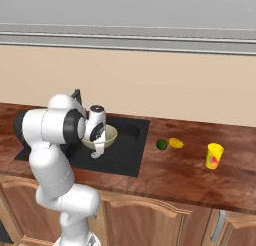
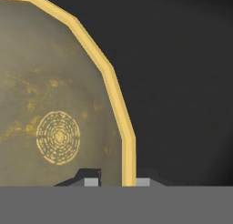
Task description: Remove the lime and mango from the sink. Then move the bowl and cup from the counter to the sink for washing.
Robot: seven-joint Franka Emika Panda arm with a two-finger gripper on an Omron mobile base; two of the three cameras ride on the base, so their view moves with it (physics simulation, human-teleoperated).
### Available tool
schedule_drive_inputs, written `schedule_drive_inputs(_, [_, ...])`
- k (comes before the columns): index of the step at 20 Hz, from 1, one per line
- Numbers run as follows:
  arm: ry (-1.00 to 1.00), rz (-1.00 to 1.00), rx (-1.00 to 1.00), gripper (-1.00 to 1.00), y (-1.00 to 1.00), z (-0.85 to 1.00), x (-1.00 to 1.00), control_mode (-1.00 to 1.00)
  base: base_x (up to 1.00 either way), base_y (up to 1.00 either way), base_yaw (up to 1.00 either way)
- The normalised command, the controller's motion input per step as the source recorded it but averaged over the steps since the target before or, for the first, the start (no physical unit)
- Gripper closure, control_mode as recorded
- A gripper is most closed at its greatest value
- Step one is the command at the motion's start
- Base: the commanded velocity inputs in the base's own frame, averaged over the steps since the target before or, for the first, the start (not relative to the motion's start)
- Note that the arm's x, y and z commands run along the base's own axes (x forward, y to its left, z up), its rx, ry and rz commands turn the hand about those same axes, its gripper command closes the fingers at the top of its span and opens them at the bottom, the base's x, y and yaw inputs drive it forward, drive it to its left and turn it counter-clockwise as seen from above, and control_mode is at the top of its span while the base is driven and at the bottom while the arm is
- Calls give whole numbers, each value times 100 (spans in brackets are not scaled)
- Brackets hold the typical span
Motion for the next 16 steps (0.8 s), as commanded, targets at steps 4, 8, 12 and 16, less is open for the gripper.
schedule_drive_inputs(4, [-1, 1, 0, 100, 9, -10, 10, -100, 0, 0, 0])
schedule_drive_inputs(8, [0, 0, 0, 100, 4, -9, 14, -100, 0, 0, 0])
schedule_drive_inputs(12, [0, 0, 0, 100, 0, -8, 15, -100, 0, 0, 0])
schedule_drive_inputs(16, [0, 1, 0, 100, 0, -5, 17, -100, 0, 0, 0])
